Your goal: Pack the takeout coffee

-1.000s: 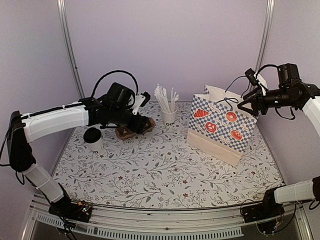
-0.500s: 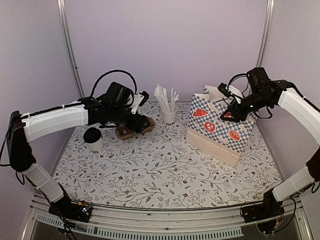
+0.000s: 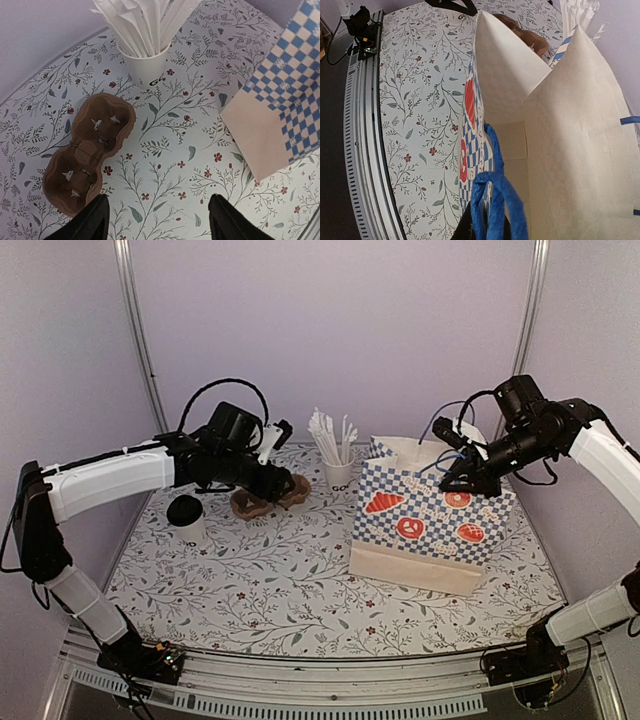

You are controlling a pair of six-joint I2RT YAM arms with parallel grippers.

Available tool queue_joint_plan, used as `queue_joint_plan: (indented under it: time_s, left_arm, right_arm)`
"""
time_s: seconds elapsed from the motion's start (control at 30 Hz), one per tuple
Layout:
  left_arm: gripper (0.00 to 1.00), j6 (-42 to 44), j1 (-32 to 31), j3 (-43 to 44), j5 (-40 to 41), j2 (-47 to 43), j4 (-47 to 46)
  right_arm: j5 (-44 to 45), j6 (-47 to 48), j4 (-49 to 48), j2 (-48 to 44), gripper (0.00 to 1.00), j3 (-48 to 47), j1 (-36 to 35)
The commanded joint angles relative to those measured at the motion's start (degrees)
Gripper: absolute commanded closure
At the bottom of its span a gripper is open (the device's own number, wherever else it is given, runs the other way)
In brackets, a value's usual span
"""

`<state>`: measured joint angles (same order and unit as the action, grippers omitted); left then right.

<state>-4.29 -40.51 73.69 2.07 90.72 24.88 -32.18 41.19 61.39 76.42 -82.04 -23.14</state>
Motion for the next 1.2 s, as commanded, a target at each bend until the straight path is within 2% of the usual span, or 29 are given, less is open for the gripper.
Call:
queue_joint_plan:
  time_s: [0.0, 0.17, 0.3, 0.53, 0.63, 0.73, 0.8, 0.9, 0.93, 1.03, 1.17]
  left_arm:
    - [0.3, 1.26, 2.49, 1.62, -0.99, 1.45, 1.14]
    - [0.3, 1.84, 3.56, 2.97, 0.55, 4.11, 3.74]
    - [0.32, 0.46, 4.78, 5.22, 3.7, 7.27, 8.0]
    - [0.41, -4.07, 7.07, 14.32, 3.83, 14.44, 14.38]
    - [0.46, -4.86, 8.37, 16.93, 5.52, 17.08, 17.12]
    - [0.58, -5.04, 10.64, 16.73, 5.77, 18.91, 17.86]
    - [0.7, -4.27, 11.56, 16.45, 7.11, 20.28, 18.47]
    - [0.93, -2.89, 12.18, 16.72, 10.03, 23.19, 20.04]
    - [0.98, -2.68, 12.47, 16.79, 11.1, 23.95, 20.46]
    - [0.99, -1.88, 12.94, 16.48, 12.38, 25.8, 20.25]
    - [0.98, -0.55, 13.04, 16.14, 12.33, 27.35, 19.94]
  right_arm:
    - [-4.05, 3.97, 2.82, -2.37, 0.92, 0.62, -0.89]
    - [-3.42, 5.9, 2.97, -3.77, 0.86, 2.44, -1.38]
    - [-4.29, 6.74, 3.46, -4.86, 0.61, 0.71, -1.39]
    - [-7.95, 4.53, 1.35, -12.33, 0.46, -1.75, -1.39]
    - [-5.46, 2.08, -0.73, -14.59, 0.45, -1.74, -0.79]
    - [-4.17, -1.16, -5.5, -17.13, 0.47, 0.37, 3.18]
    - [-6.02, -3.03, -9.92, -19.28, 0.48, 2.05, 6.46]
    - [-8.07, -5.93, -15.59, -22.5, 0.47, 4.2, 9.32]
    - [-8.6, -7.55, -16.71, -22.9, 0.47, 4.36, 9.99]
    - [-7.27, -11.17, -20.71, -22.73, 0.47, 5.34, 12.41]
    - [3.6, -14.46, -26.04, -22.8, 0.46, 8.55, 12.52]
